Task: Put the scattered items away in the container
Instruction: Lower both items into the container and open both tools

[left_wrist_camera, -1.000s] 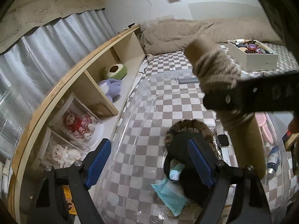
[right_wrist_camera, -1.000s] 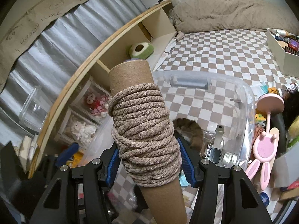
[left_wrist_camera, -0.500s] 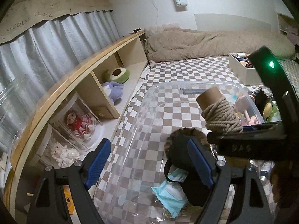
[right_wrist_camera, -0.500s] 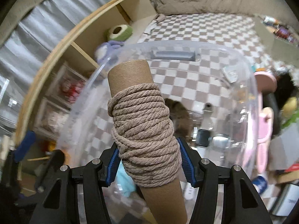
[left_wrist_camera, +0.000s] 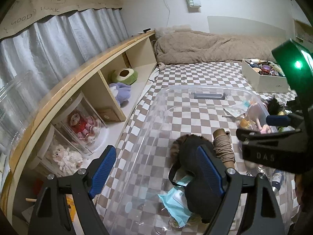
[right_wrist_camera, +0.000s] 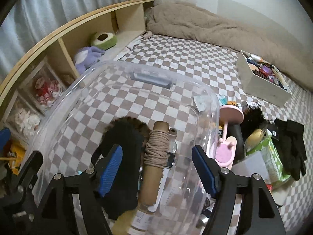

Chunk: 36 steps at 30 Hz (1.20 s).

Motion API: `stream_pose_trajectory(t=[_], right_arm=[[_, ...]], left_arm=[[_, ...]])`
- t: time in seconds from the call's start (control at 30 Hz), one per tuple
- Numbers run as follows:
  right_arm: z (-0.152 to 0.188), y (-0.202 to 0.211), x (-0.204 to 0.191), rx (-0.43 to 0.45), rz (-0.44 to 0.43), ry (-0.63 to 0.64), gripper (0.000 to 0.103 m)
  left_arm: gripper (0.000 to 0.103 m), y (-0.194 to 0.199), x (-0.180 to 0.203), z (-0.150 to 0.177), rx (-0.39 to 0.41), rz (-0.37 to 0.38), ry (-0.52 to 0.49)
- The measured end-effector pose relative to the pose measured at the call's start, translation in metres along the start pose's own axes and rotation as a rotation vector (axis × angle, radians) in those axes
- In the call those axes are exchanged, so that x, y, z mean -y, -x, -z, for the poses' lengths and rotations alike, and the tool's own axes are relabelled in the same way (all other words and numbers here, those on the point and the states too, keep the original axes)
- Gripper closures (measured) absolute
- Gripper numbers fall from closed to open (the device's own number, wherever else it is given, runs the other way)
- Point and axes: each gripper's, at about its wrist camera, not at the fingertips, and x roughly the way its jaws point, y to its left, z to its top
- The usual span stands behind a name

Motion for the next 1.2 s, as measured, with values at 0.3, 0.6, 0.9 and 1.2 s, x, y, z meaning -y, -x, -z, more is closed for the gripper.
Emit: stream_pose_trajectory(t=[0.3, 0.6, 0.9, 1.2], right_arm=[[0.007, 0.001, -0.018, -0.028, -0.014, 0.105, 0.029], [0.008, 0.002, -0.017, -0.041, -0.047, 0.128, 0.029], [0.014, 0.002, -0.017, -0.052, -0.114, 0.186, 0.019], [0.015, 0.012, -0.006, -0.014, -0.14, 0.162, 0.0]], left_arm=[[0.018, 0.0, 0.001, 0.002, -0.013, 0.032, 0.007], [0.018, 0.0, -0.003, 0.004, -0.017, 0.05, 0.028], [0.004, 0.006, -0.006, 0.005, 0.001, 0.045, 0.058], [0.0, 0.009, -0.01, 0.006, -0.009, 0.041, 0.086]])
